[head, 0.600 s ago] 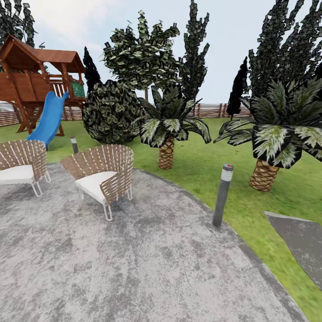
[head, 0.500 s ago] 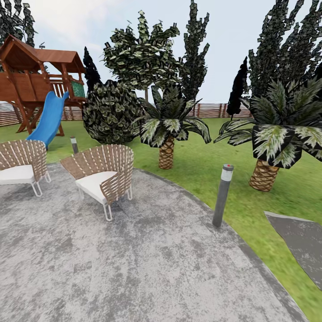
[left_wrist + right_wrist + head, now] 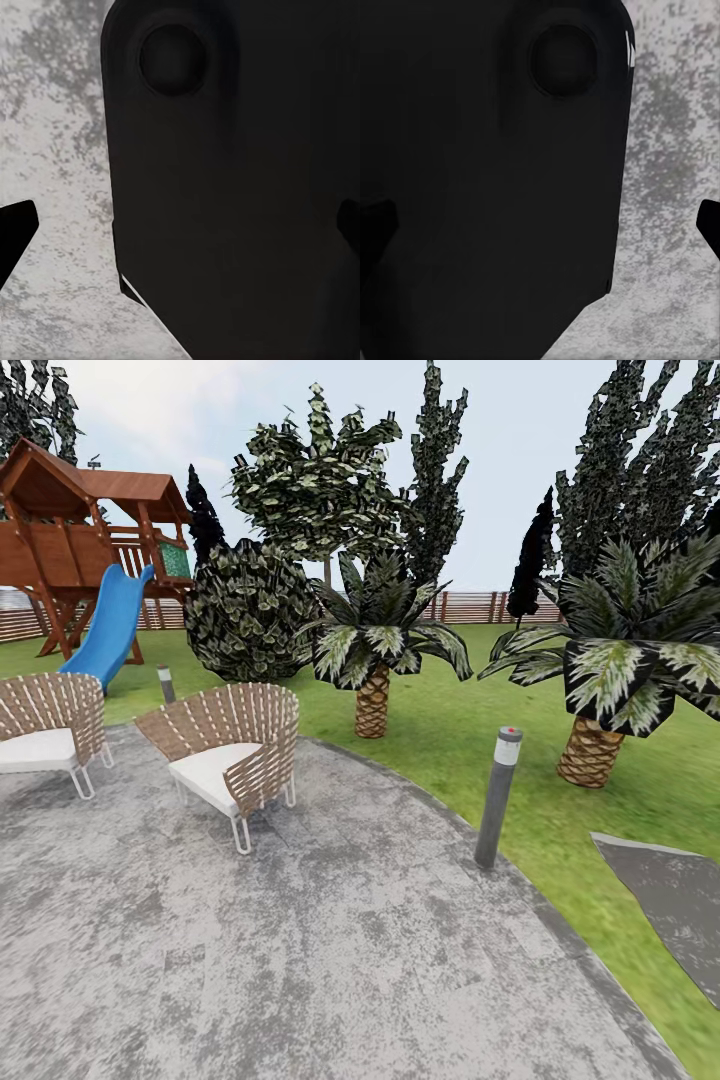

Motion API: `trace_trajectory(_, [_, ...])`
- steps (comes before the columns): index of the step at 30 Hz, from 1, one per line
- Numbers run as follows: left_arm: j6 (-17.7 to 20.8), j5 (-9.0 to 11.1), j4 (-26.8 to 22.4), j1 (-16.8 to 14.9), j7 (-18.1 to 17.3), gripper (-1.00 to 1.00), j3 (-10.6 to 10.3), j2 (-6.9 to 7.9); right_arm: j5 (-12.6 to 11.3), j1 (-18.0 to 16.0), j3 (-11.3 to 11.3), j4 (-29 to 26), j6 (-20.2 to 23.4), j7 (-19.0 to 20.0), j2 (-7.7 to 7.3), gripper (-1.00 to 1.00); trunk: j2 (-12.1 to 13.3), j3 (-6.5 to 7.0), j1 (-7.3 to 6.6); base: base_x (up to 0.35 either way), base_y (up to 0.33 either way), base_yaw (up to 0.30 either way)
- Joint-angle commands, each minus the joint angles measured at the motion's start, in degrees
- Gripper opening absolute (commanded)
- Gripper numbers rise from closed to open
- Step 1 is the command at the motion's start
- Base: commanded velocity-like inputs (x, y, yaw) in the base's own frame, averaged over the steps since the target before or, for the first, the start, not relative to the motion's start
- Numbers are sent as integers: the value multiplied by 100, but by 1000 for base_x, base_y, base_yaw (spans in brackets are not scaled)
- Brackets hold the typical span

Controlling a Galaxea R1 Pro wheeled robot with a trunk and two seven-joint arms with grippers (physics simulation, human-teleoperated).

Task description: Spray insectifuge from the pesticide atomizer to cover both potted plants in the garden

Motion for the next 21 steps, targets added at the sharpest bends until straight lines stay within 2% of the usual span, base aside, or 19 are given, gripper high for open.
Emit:
trace_trajectory(1, [-1,-1,-1,-1,1,100,0,0,3,-1,-2,-2,0,-1,1,100,-2,-4,0,0,0,0])
trace_trajectory(5, [1,-7,-1,-1,9,100,-2,1,2,-1,-2,-2,3,-1,1,100,-2,-4,0,0,0,0])
trace_trajectory(9, [-1,-8,-1,99,14,100,-10,117,-29,-133,-4,-114,-20,-2,93,100,-2,-4,0,0,0,-47])
trace_trajectory(13, [-10,-14,-8,132,30,100,-14,162,-53,-256,-11,-161,-34,4,100,100,-2,-9,0,0,0,-192])
trace_trajectory(21, [-5,27,-217,114,45,100,-5,206,-65,-395,-39,-271,12,25,-14,100,-2,-32,0,0,0,-267])
